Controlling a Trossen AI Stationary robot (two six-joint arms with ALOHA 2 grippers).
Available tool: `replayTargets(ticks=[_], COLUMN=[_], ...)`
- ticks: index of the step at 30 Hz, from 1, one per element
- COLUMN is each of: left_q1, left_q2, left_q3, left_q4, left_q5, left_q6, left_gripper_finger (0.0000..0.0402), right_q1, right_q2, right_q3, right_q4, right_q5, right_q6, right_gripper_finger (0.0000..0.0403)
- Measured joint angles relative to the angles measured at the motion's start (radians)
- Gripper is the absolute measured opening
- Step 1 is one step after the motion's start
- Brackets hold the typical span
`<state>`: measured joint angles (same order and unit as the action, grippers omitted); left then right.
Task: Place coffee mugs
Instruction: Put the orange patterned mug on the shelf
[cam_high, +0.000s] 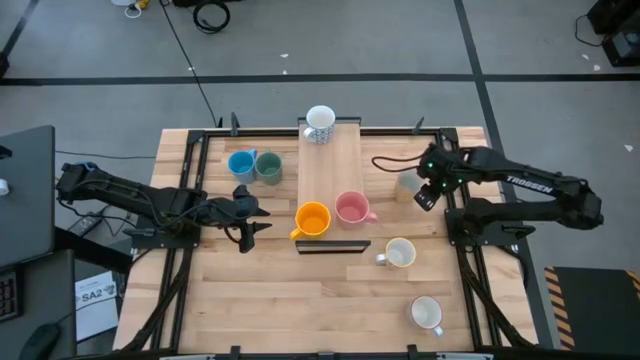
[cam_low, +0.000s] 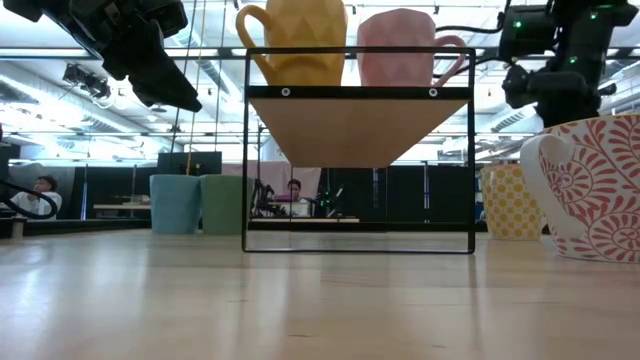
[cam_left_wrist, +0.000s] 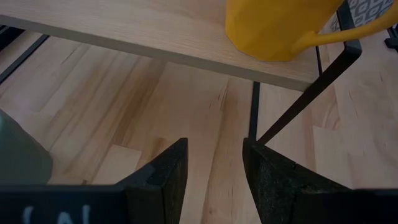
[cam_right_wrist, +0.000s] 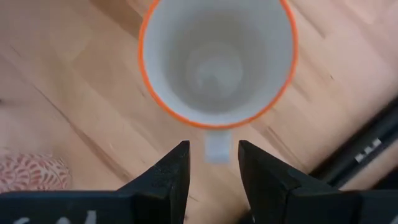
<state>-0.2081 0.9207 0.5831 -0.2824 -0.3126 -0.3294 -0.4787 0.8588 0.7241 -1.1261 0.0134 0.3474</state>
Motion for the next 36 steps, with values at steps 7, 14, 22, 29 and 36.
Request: replayTargets(ticks=[7,14,22,29,36], left_q1=[0.000,0.000,0.000,0.000,0.000], left_q2=[0.000,0.000,0.000,0.000,0.000], left_q3=[0.000,0.000,0.000,0.000,0.000], left_q4=[0.001,0.001,0.001,0.001,0.001], left_q5=[0.000,0.000,0.000,0.000,0.000], left_q6=[0.000,-0.001,-0.001,0.000,0.000], left_gripper_finger=[0.0160,0.0160,0.0160,0.0160,0.0160], right_q1=[0.005,0.007,0.007,0.007,0.007], right_q2=[0.026,0.041,0.093,0.150,0.208], right_q3=[-0.014,-0.014,-0.014,-0.014,-0.014], right_q4=[0.007,0.005,0.006,0.054,0.056], right_q5=[0.027,0.039,0.028,0.041,0.041], right_q6=[-0.002,-0.017,-0.045,-0.062,-0.063], right_gripper_finger=[0.0142,0.0142,0.0142,0.0142,0.0141])
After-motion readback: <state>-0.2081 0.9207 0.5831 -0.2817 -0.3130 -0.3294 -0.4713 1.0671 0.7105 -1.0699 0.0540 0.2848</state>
